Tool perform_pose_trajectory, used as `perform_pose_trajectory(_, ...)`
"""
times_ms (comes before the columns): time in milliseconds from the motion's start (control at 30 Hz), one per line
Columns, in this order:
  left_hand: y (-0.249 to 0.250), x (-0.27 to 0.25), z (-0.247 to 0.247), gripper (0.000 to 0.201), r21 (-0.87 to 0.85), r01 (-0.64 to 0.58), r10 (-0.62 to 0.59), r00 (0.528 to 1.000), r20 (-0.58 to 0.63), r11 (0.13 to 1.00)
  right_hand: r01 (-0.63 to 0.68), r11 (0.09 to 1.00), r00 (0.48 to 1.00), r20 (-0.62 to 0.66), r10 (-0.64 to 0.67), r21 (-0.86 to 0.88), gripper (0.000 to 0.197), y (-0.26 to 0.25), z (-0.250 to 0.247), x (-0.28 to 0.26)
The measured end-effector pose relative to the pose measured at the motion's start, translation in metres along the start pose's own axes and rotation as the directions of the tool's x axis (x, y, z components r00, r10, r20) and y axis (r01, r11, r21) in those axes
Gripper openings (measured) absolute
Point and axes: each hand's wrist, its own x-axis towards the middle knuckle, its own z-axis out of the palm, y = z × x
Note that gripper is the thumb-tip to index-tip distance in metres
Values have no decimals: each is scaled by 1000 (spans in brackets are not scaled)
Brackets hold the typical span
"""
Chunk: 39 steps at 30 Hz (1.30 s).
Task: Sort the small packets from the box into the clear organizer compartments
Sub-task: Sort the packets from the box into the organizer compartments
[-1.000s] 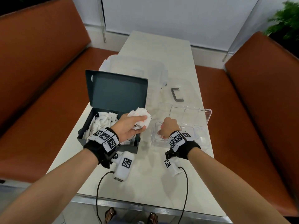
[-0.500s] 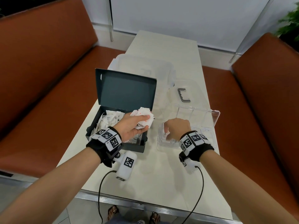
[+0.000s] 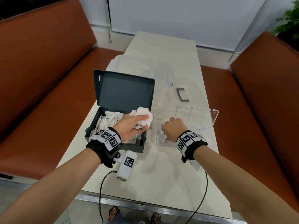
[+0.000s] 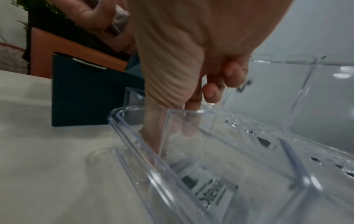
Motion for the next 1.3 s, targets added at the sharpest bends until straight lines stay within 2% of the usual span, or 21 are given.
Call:
perform_pose_trajectory(267,1,-4,6,31,-25,10,-9,1000,12,1000,44,999,998,39,-45,17,19,4,-5,0)
perform_pose_trajectory(400,4,-5,7,22,-44,31,-29,999,24,999,49,972,988,131,-81,229,36,17,-24,-6)
perform_pose_trajectory(433,4,-5,7,22,-59,38,-36,999,21,998,41,957,988,133,-82,288,36,20,-29,-10)
perform_pose_trajectory(500,4,-5,7,22,-93,51,-50,999,16,994,-2,904,998,61,-27,428,21,28,-34,-18)
perform_pose_trajectory(567,5,-4,7,18,-116,54,-52,998,19,992,-37,776,990,-84,115,629,6,34,-37,-27)
perform_pose_trajectory(667,3,-2,11,11,-90,41,-38,999,31,995,46,445,915,-216,339,895,11,31,-42,-35)
perform_pose_trajectory(733,0,-1,18,10,-42,14,-11,998,68,999,89,288,908,-197,370,953,24,22,-46,-38)
perform_pose_trajectory(800,-4,-1,28,12,21,-16,13,992,123,1000,88,197,921,-155,357,977,39,17,-46,-41)
perform_pose_trajectory(900,-10,-1,46,20,58,-47,36,985,168,997,82,83,910,-108,401,993,48,27,-41,-49)
perform_pose_trajectory(1000,-14,1,67,26,23,-35,31,985,167,999,45,79,899,-75,432,996,42,49,-35,-63)
perform_pose_trajectory(1100,-18,4,84,28,36,-24,18,988,153,999,-14,153,900,-54,432,988,22,72,-24,-77)
perform_pose_trajectory(1200,-24,7,94,23,51,-15,7,989,151,999,-95,192,863,-16,505,977,9,94,-7,-89)
perform_pose_trajectory(1233,-26,7,96,19,54,-15,6,988,154,998,-128,181,847,13,531,975,10,100,0,-92)
perform_pose_trajectory(1300,-31,8,99,14,58,-14,6,988,151,998,-193,85,829,115,548,978,8,109,13,-97)
